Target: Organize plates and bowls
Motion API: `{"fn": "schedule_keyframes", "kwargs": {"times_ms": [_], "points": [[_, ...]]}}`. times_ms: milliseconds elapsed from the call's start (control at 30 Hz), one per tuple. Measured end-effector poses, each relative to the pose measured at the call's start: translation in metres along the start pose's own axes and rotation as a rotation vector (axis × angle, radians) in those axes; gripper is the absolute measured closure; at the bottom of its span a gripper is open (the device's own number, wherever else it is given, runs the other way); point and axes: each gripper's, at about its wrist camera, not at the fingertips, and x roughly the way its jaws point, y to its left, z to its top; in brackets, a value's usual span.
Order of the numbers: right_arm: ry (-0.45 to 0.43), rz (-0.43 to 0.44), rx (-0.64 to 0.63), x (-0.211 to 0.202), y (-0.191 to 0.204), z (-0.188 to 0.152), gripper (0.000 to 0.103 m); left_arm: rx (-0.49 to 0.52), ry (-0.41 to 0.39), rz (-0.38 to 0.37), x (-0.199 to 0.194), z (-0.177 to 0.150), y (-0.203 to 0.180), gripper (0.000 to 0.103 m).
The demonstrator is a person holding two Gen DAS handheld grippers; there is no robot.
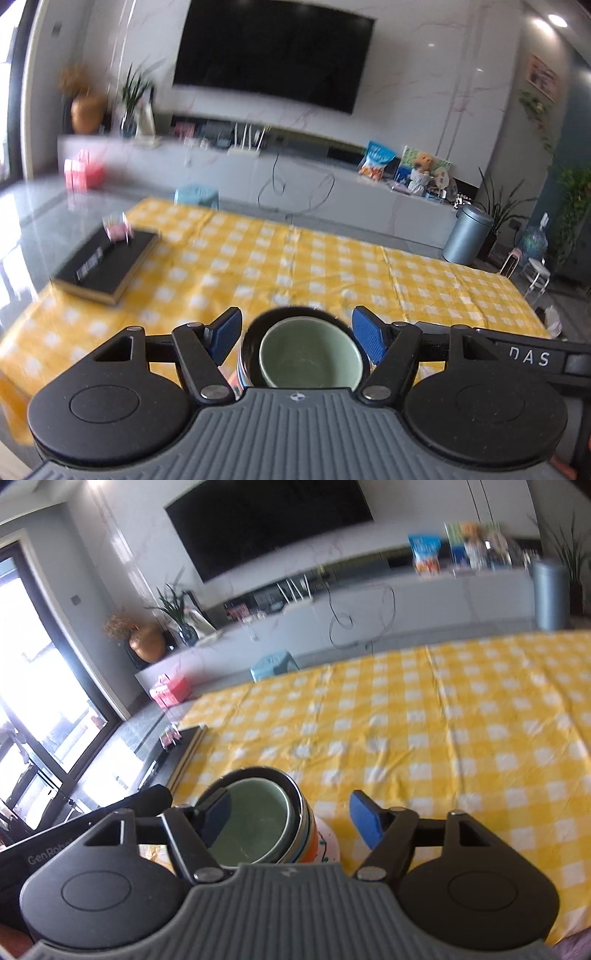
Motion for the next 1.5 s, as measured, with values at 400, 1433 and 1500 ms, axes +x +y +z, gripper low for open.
{"fn": "schedule_keyframes", "kwargs": {"times_ms": [400, 1433, 1500], "points": [[-0.152, -0.068, -0.142, -0.08, 0.009, -0.035, 0.022, 0.204, -0.171, 0.037, -0.065, -0.025, -0.041, 0.014], [-0.167, -0.28, -0.28, -0.115, 0.03, -0.151, 0.006, 0.136, 0.032, 0.246, -0.088, -0.113, -0.013, 0.009], [-0.168, -0.287, -0.273, -0.116, 0.03, -0.151, 0.006, 0.137, 0.032, 0.247, -0.089, -0.113, -0.013, 0.009]]}}
